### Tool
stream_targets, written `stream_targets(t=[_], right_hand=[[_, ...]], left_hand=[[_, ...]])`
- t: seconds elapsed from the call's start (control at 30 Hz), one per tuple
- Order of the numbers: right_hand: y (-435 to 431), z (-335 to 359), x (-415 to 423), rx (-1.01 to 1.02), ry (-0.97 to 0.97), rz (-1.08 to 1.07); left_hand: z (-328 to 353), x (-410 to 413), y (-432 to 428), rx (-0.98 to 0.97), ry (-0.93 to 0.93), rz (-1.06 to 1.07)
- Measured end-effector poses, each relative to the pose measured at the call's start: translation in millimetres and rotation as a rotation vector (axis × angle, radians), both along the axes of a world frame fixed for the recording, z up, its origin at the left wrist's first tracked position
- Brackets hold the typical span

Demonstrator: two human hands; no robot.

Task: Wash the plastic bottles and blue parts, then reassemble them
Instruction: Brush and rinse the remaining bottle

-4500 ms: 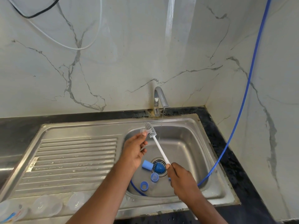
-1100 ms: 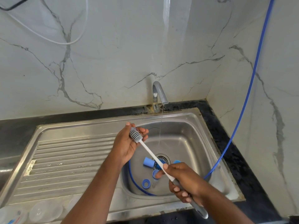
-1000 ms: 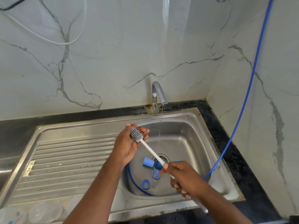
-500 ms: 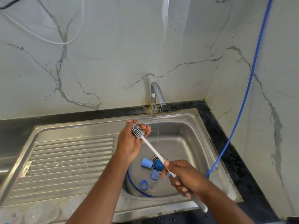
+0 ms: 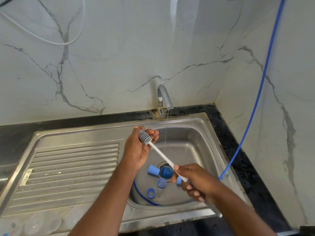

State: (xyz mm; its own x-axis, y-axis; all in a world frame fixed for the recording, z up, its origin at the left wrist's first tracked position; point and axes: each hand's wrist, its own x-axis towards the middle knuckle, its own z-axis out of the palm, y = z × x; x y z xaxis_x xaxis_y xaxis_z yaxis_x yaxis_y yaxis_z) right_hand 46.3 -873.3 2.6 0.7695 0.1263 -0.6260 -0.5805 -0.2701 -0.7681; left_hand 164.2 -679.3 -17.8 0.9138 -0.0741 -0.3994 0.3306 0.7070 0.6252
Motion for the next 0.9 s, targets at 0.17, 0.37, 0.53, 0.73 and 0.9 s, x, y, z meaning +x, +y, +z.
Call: stream_targets(t=[0.17,0.37,0.53,0.73,0.9], right_hand=[[24.2,-13.8,-18.2,-1.172,-0.675,0.294],[9.7,-5.4,-9.9,0.197,0.04,-0.115],[-6.2,-7.8,-13.3,0.003,-0.057,-0.079],[-17.6,-23.0,-33.9,-0.769,-0.313,-0.022],[-35.3,-38.8,-49.9,-0.847,-0.307,-0.086]], left_hand=[[0.3,6.8,-11.3,0.225,0.081,0.121],[4.5,10.9,1.8,-0.006,0.03,-0.029],[-5.8,14.3,-3.8,0.034,0.057,0.028],[-30.9,19.9,3.6,0.178,0.205,0.095],[-53.3,-21.6,-52.5,0.131,0.32,-0.234]])
